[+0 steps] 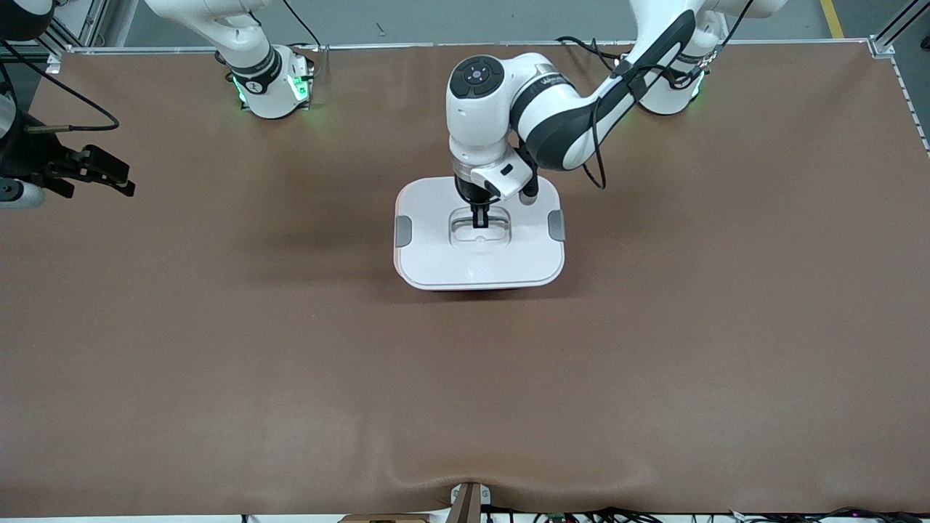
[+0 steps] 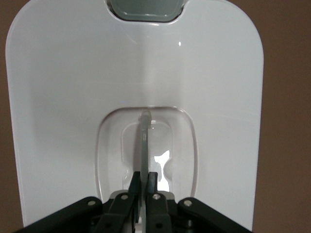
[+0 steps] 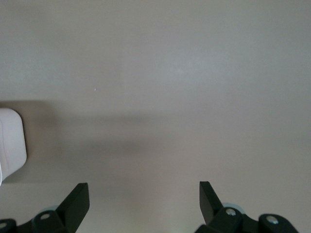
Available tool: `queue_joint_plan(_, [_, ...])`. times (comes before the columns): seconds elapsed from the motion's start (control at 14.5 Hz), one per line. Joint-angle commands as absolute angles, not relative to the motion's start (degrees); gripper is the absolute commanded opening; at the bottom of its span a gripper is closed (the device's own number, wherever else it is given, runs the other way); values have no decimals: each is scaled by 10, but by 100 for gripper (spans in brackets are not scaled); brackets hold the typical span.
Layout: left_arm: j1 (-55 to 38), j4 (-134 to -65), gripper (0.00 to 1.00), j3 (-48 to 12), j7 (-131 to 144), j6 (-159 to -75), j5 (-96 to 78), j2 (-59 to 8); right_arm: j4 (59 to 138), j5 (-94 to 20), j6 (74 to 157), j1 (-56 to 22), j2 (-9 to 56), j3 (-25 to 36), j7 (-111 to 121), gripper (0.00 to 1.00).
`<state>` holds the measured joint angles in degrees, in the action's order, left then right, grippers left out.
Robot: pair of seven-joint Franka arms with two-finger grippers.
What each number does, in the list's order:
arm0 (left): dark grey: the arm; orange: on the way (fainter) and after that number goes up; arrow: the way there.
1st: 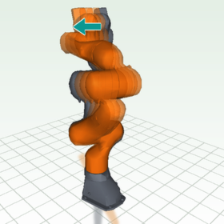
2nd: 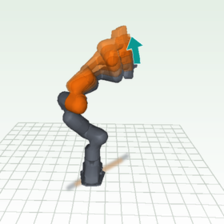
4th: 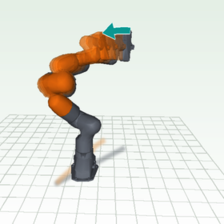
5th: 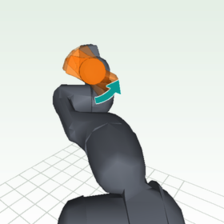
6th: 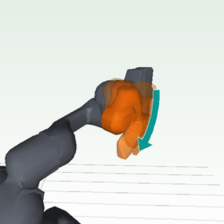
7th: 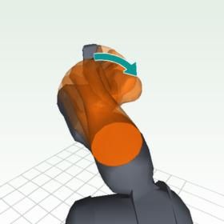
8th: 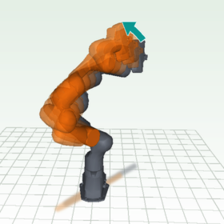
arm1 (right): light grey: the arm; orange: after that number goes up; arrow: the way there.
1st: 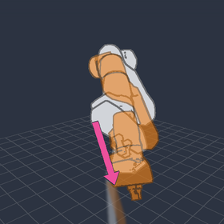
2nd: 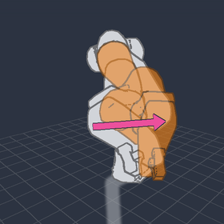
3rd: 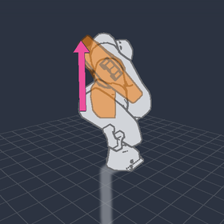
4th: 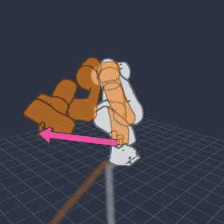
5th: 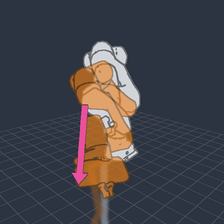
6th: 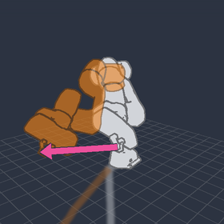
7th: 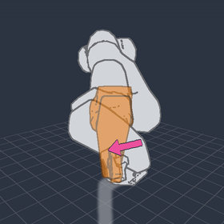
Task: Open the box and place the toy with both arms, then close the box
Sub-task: 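Press the lid down onto the box with the left gripper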
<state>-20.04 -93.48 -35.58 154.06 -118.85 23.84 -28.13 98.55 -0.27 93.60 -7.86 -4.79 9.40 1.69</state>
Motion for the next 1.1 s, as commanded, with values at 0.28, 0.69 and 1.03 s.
queue_joint_plan(0.28, [-221, -928, 0, -352, 1564, -1194, 264, -296, 955, -5, 953, -33, -2, 63, 36, 100])
queue_joint_plan(0.69, [-222, -930, 0, -352, 1564, -1194, 265, -301, 957, -17, 975, -12, 5, 57, 61, 100])
queue_joint_plan(1.03, [-228, -928, 0, -352, 1566, -1194, 265, -308, 970, -28, 991, 4, 4, 58, 111, 100])
